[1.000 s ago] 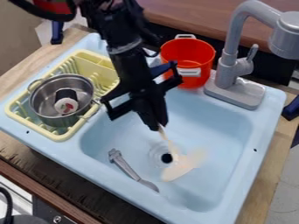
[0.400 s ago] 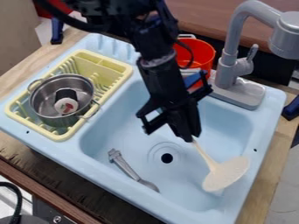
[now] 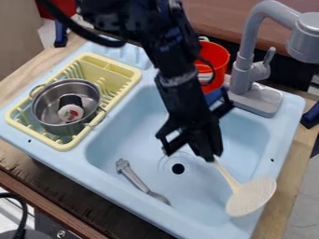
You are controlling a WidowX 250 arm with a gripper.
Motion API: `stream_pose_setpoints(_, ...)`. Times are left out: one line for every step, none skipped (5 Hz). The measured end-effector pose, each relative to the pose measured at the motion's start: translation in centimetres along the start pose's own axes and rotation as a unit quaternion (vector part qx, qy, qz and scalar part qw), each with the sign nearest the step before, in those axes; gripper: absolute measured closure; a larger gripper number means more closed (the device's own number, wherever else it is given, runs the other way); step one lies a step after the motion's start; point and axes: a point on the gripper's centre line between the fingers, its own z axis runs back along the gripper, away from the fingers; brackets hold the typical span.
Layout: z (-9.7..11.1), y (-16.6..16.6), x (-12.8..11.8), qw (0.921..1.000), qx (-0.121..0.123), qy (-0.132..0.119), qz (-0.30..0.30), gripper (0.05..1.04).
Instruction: He take the spoon of the sink
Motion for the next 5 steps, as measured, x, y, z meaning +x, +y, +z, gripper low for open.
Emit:
stream_pose_setpoints(-0.9,0.1,-0.1,0.9999,0.004,-0.010,-0.007,1.019)
stream_pose_setpoints(-2.0,0.3,-0.1,0.9996,0.017,-0.015,-0.015,1.019)
stream_pose_setpoints(-2.5,0.5,0.0,0.9990,0.018,-0.029,-0.028,1.019)
stream_pose_setpoints(-3.1,0.9,0.0,0.9983,0.027,-0.036,-0.038,1.019)
stream_pose_setpoints(-3.2,1.1,0.0,0.9969,0.032,-0.037,-0.062,0.992)
